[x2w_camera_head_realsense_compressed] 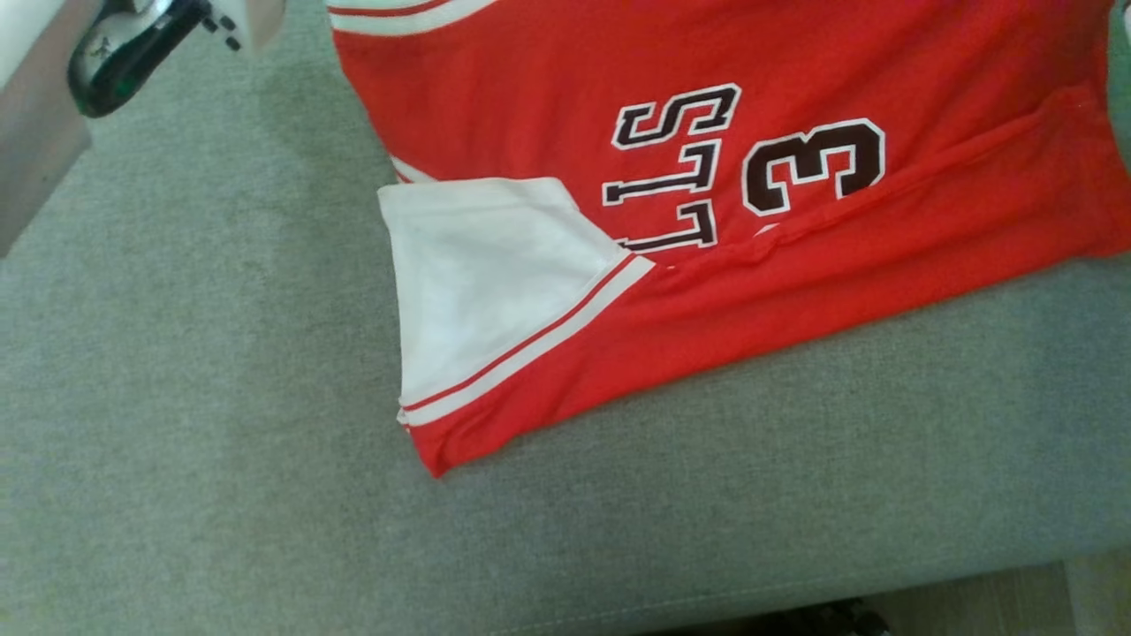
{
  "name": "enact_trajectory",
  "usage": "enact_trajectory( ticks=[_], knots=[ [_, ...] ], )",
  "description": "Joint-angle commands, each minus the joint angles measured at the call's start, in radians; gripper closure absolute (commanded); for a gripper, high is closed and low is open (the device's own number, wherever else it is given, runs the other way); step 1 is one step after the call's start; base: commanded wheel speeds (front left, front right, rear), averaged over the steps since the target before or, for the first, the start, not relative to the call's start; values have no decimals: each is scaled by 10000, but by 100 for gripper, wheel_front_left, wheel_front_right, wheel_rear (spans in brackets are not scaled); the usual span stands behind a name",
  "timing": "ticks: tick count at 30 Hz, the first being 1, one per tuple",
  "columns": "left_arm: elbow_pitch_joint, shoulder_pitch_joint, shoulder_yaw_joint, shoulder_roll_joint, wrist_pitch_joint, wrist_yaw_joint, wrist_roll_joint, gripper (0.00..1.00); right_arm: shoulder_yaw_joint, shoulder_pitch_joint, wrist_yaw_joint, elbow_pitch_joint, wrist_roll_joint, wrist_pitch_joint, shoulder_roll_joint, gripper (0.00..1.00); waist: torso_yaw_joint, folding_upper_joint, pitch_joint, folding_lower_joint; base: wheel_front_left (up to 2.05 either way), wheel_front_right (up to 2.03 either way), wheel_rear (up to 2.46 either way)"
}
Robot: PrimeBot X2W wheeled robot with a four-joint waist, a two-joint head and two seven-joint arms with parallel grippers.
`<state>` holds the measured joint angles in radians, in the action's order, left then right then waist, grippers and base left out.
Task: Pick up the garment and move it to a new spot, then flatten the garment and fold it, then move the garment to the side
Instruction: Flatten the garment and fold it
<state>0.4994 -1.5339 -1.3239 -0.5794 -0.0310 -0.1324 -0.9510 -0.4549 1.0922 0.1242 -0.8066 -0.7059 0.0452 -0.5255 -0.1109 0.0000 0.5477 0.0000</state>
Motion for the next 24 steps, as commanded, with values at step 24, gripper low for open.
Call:
enact_trajectory(
  ticks=[24],
  knots=[
    [-6592, 5051, 437, -2197, -1068, 1832, 427, 100, -446, -4287, 65, 609, -1501, 1016, -2193, 100, 1123, 0, -1681, 0, 0, 0, 0]
  ],
)
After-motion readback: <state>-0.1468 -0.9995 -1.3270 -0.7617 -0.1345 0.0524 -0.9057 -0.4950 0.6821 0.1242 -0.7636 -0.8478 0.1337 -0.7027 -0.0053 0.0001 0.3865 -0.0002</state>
